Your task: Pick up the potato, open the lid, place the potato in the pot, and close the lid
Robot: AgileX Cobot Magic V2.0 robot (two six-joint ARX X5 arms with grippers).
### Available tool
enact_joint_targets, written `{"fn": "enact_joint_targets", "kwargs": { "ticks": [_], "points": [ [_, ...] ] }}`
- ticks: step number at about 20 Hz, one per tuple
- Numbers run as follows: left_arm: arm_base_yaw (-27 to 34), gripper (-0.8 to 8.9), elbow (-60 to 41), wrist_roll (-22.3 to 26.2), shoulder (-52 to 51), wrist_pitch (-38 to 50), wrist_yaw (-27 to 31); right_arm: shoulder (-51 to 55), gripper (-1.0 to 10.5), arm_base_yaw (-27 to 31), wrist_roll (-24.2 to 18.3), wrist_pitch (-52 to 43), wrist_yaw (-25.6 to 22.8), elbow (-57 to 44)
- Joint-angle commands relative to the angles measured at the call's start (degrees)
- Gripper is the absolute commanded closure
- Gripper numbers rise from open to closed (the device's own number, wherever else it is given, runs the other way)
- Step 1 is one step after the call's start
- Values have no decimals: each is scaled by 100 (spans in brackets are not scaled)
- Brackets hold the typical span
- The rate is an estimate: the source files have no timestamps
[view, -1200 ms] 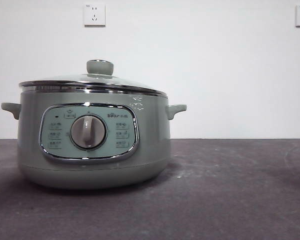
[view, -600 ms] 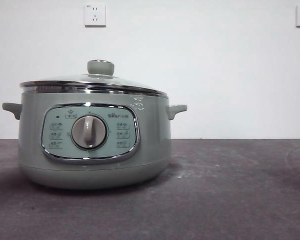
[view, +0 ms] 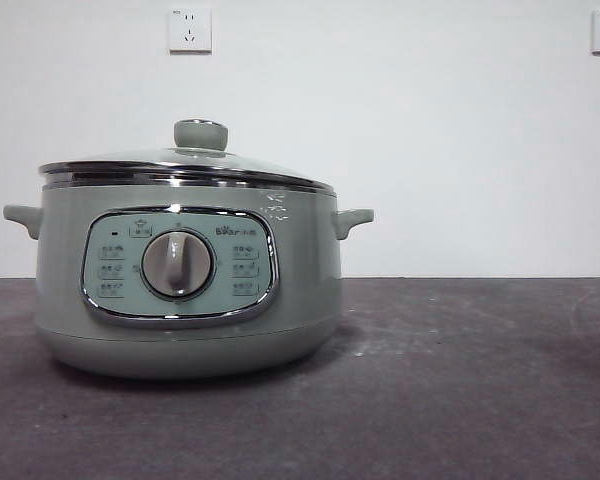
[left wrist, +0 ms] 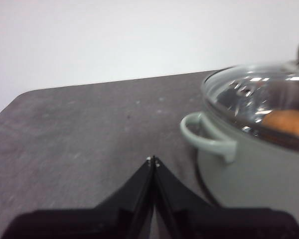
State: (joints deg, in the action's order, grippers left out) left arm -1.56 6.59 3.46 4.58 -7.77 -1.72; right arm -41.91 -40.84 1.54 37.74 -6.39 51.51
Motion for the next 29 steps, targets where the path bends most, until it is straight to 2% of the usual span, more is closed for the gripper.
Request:
{"fn": "enact_joint_targets", "kwargs": {
  "ticks": [1, 5, 8, 11, 26, 28, 29],
  "points": [
    [151, 817, -297, 55, -221, 68, -24, 7, 962, 0, 50, -13, 2, -46],
    [295, 817, -636, 7, -330, 39, -22, 7, 962, 0, 50, -13, 2, -46],
    [319, 817, -638, -26, -365, -304, -20, 7, 962, 0, 50, -13, 2, -46],
    [317, 817, -638, -345, -374, -291, -17, 9, 962, 0, 50, -11, 2, -46],
    [317, 817, -638, -343, -374, -275, 11, 22, 962, 0, 50, 48, 7, -46],
    [317, 817, -638, -343, -374, -275, 11, 291, 962, 70, -208, 96, -260, -46],
    [317, 817, -638, -343, -374, -275, 11, 417, 962, 170, -205, 92, -313, -48]
  ]
}}
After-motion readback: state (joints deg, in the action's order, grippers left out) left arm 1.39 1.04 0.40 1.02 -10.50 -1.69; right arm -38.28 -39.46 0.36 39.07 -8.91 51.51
